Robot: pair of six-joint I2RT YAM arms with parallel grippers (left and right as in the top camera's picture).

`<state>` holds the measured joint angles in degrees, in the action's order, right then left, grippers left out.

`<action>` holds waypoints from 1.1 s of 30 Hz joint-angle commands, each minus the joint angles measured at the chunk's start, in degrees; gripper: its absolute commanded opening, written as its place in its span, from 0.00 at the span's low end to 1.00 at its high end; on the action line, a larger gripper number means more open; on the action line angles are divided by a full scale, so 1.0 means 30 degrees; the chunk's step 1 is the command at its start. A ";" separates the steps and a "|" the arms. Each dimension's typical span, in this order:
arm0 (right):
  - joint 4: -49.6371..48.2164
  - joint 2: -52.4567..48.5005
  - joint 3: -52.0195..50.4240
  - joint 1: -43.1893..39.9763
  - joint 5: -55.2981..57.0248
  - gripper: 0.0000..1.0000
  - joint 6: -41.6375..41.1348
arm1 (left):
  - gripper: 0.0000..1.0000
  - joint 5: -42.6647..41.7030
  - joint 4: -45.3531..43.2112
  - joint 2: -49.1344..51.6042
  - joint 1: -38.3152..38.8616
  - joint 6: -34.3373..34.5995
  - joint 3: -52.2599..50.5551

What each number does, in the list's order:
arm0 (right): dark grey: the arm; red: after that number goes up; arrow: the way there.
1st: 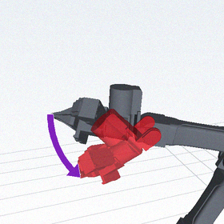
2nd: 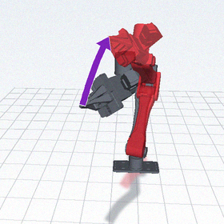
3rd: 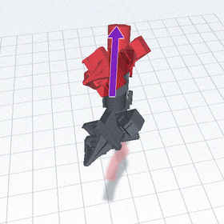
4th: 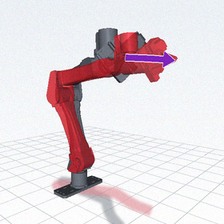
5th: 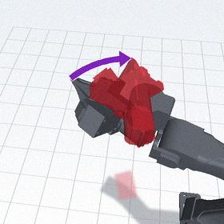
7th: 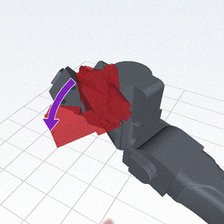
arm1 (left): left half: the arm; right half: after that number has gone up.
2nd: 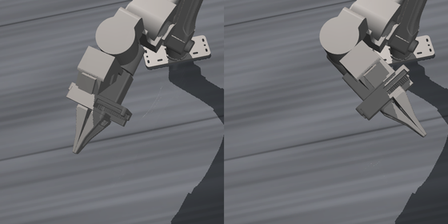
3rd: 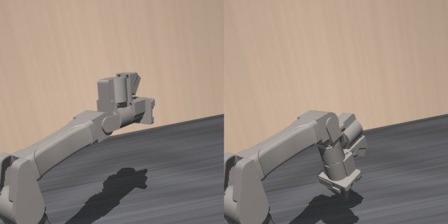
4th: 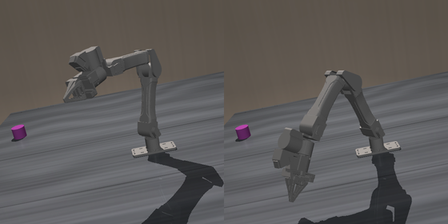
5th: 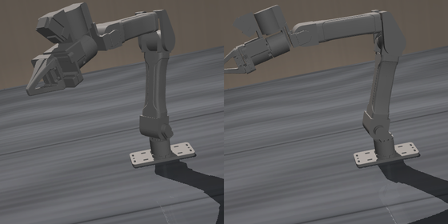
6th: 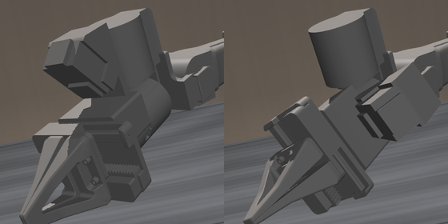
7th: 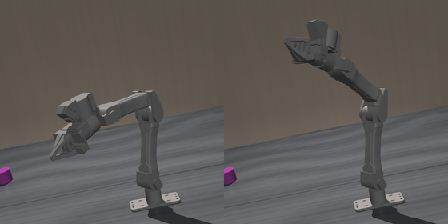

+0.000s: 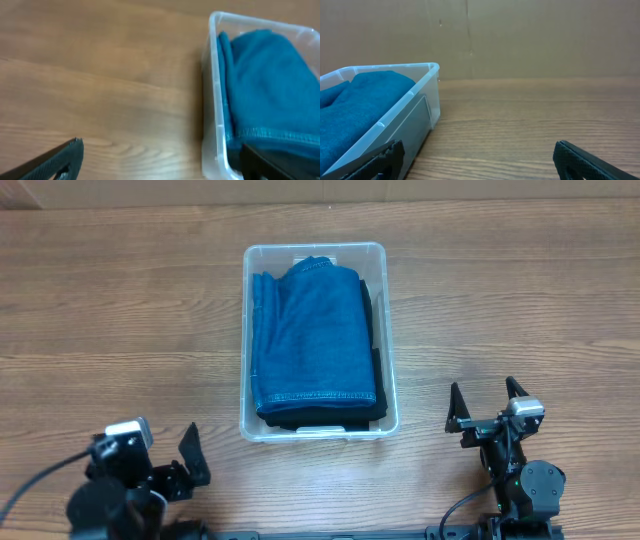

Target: Pack container

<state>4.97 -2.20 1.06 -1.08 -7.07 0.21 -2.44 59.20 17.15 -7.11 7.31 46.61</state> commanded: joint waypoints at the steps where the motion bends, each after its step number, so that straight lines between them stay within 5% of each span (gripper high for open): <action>1: -0.0102 0.0095 -0.0117 0.0095 0.0197 1.00 0.0000 | 1.00 -0.0772 -0.3417 -0.3198 0.0124 0.0197 -0.4772; 7: -0.0102 0.0095 -0.0117 0.0087 0.0197 1.00 0.0000 | 1.00 0.0627 -1.6874 -0.4772 0.0131 -0.0539 -1.1402; 11: -0.0102 0.0095 -0.0117 0.0095 0.0197 1.00 0.0000 | 1.00 0.0809 -2.1398 -0.4794 0.0131 -0.0510 -1.4273; 16: -0.0102 0.0102 -0.0117 0.0095 0.0197 1.00 0.0000 | 1.00 0.0954 -1.8309 -0.5646 0.0168 -0.0517 -1.5438; 33: -0.0102 0.0095 -0.0117 0.0095 0.0197 1.00 0.0000 | 1.00 0.0998 -1.8265 -0.5646 0.1384 -0.0517 -1.5438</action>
